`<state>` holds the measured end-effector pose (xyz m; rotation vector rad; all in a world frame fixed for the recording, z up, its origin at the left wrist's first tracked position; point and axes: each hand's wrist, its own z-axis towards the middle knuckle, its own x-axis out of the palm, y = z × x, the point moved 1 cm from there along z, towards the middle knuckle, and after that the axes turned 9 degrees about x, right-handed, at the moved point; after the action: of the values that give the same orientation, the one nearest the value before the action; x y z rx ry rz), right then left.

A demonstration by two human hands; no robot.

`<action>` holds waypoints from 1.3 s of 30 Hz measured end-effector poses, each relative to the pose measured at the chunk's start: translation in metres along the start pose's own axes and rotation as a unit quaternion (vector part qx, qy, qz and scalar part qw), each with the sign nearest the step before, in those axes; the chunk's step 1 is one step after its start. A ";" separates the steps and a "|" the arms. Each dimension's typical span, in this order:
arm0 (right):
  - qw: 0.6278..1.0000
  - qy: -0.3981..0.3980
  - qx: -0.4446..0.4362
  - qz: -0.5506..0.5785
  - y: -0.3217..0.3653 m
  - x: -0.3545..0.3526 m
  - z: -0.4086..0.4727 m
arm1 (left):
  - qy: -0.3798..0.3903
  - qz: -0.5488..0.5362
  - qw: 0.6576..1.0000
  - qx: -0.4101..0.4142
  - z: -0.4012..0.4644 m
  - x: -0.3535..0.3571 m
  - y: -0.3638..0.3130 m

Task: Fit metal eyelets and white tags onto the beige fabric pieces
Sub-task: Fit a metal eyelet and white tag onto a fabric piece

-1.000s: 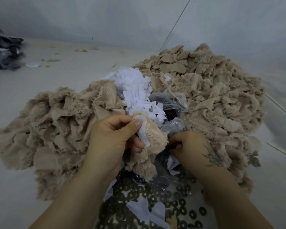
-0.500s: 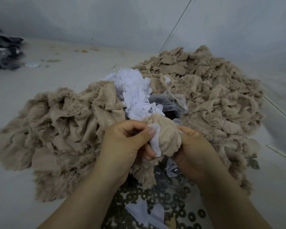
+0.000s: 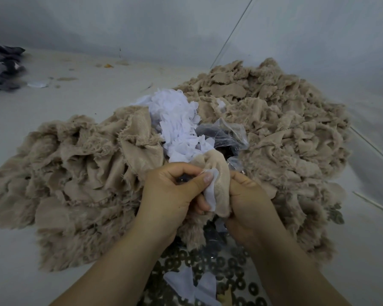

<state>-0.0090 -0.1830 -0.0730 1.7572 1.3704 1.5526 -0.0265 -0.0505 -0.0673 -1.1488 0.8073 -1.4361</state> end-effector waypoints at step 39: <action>0.967 -0.085 -0.162 -0.179 0.004 -0.005 -0.002 | -0.013 0.032 0.999 0.001 -0.001 0.001 0.003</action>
<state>-0.0094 -0.1892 -0.0716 1.3264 1.1903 1.3075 -0.0262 -0.0525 -0.0703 -1.1287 0.8180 -1.3671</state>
